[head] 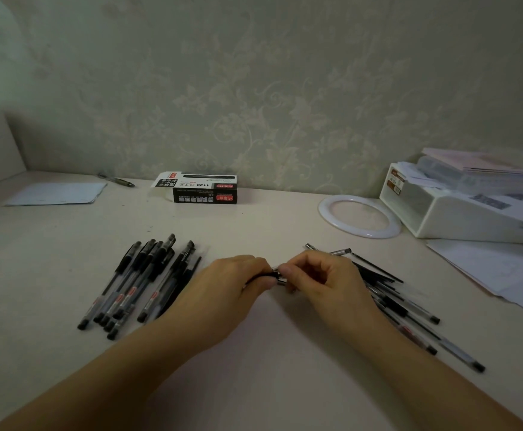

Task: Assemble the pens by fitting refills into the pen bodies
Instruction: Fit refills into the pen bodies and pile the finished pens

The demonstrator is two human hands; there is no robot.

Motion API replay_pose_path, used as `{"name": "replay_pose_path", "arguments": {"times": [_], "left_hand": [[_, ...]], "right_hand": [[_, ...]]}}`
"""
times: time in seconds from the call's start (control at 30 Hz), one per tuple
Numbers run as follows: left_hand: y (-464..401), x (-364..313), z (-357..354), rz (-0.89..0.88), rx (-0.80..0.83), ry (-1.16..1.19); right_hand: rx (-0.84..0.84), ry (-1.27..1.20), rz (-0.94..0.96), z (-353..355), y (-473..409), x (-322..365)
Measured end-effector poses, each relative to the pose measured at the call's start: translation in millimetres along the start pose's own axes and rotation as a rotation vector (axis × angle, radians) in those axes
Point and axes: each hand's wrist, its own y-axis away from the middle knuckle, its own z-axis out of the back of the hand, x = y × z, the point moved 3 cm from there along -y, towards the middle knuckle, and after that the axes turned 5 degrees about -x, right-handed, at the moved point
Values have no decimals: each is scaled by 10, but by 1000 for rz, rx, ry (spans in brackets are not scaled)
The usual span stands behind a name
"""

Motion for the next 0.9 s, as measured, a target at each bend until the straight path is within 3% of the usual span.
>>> {"name": "replay_pose_path", "arguments": {"times": [0.4,0.9], "left_hand": [[34,-31,13,-2,-5,-1],[32,-3,-17,-30,-9,40]], "right_hand": [[48,-77,-11,5,-5,22],[16,45,3,17,-4,-39]]}}
